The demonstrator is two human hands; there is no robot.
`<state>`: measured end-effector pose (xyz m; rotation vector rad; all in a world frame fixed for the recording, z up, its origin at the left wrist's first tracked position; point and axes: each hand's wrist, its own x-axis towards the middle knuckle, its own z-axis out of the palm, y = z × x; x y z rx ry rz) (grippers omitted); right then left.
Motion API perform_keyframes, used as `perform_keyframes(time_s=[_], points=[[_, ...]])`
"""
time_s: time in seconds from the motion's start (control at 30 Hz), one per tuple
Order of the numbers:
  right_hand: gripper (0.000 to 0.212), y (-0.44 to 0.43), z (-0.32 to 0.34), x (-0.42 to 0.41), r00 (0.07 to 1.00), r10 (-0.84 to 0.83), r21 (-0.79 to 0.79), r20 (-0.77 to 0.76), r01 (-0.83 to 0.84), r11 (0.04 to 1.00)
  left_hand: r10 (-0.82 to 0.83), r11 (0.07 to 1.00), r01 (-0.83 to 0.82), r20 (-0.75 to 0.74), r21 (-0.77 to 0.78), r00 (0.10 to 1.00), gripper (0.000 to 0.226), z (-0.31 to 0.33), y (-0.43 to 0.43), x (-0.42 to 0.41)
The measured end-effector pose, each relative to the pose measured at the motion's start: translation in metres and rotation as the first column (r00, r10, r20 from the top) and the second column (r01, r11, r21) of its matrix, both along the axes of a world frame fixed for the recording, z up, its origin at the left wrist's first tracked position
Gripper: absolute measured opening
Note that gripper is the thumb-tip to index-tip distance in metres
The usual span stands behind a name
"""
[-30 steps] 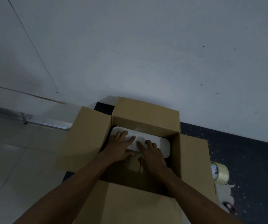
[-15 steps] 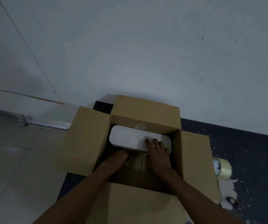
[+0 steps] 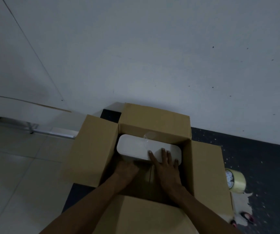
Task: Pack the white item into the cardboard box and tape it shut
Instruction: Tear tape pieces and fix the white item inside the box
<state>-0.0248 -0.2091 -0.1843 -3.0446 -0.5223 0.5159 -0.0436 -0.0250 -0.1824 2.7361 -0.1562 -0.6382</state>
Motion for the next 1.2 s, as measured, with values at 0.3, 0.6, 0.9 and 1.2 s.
perform_keyframes(time_s=[0.3,0.6,0.9,1.2], points=[[0.081,-0.012,0.006,0.005,1.000,-0.004,-0.016,0.015,0.004,1.000,-0.063,0.991,0.026,0.292,0.127,0.954,0.056,0.012,0.015,0.013],[0.078,-0.019,0.009,0.013,0.998,0.028,-0.042,-0.063,-0.030,0.999,-0.128,0.980,0.094,0.198,0.175,0.972,0.054,0.019,0.019,0.020],[0.058,-0.009,0.014,0.023,1.000,-0.012,0.033,0.011,0.011,0.999,-0.060,0.993,0.038,0.193,0.115,0.979,0.057,0.013,0.012,0.037],[0.055,0.029,0.019,0.053,0.970,-0.241,0.252,-0.045,0.244,0.936,0.215,0.963,-0.188,0.130,-0.193,0.968,0.042,0.004,0.003,0.069]])
